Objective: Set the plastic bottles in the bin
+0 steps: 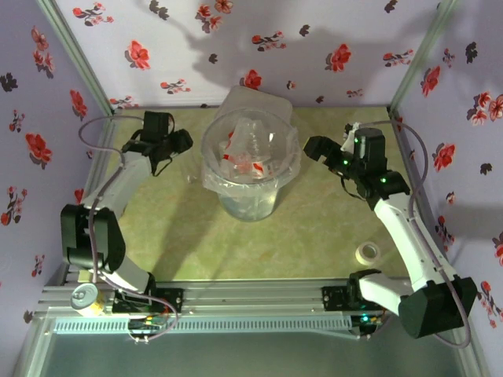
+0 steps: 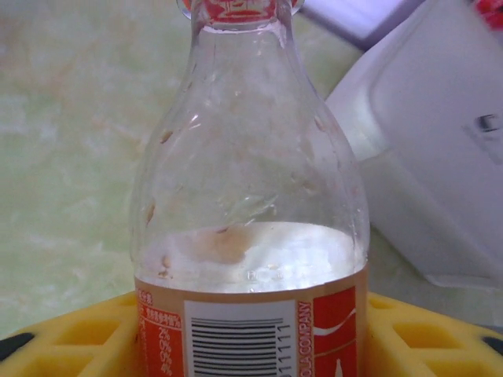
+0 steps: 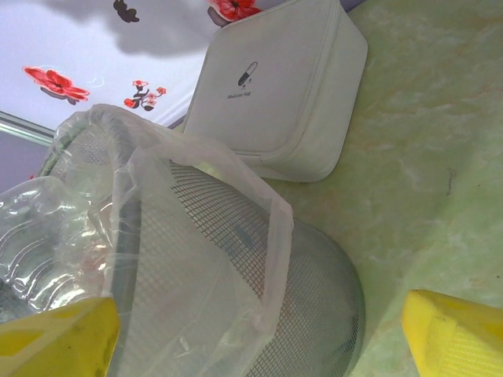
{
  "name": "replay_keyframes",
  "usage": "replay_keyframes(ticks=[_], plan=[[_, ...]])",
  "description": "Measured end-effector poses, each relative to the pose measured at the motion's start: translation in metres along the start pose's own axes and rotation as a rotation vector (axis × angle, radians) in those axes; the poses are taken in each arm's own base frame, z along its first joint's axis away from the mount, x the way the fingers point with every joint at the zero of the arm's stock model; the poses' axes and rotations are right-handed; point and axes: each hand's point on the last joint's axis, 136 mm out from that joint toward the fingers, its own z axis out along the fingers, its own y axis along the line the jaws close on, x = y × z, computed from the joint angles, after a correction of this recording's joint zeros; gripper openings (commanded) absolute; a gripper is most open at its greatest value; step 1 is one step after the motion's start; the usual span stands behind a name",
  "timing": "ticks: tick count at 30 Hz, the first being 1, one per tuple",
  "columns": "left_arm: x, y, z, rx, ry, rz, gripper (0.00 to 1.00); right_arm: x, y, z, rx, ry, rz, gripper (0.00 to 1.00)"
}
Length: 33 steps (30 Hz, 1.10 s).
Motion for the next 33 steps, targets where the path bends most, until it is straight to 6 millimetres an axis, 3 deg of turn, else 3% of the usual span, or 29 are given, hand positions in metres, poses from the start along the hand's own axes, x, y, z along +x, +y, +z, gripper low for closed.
replay_keyframes(ticks=[4,9,11,15,18,23,28,33], plan=[[-0.033,-0.024,-0.051,0.058,-0.059,0.079,0.39,0.001,-0.001,0.000,0.003,0.003,0.001,0.93],[-0.086,-0.083,-0.142,0.235,-0.197,0.207,0.36,0.001,0.000,-0.002,-0.002,-0.004,0.000,0.93],[-0.093,-0.109,-0.176,0.329,-0.227,0.268,0.34,0.002,0.000,-0.002,-0.005,-0.006,0.002,0.93],[-0.080,-0.147,-0.207,0.457,-0.194,0.371,0.33,0.002,0.000,-0.001,-0.013,-0.005,0.015,0.93],[-0.062,-0.172,-0.206,0.511,-0.126,0.450,0.33,0.003,0.001,-0.001,-0.017,-0.005,0.018,0.93],[-0.026,-0.200,-0.166,0.518,0.035,0.554,0.33,0.003,0.001,-0.004,-0.021,-0.009,0.015,0.93],[0.008,-0.209,-0.121,0.478,0.173,0.615,0.35,0.004,0.002,-0.006,-0.023,-0.012,0.014,0.93],[0.017,-0.210,-0.111,0.435,0.190,0.657,0.48,0.004,0.001,-0.006,-0.022,-0.011,0.014,0.93]])
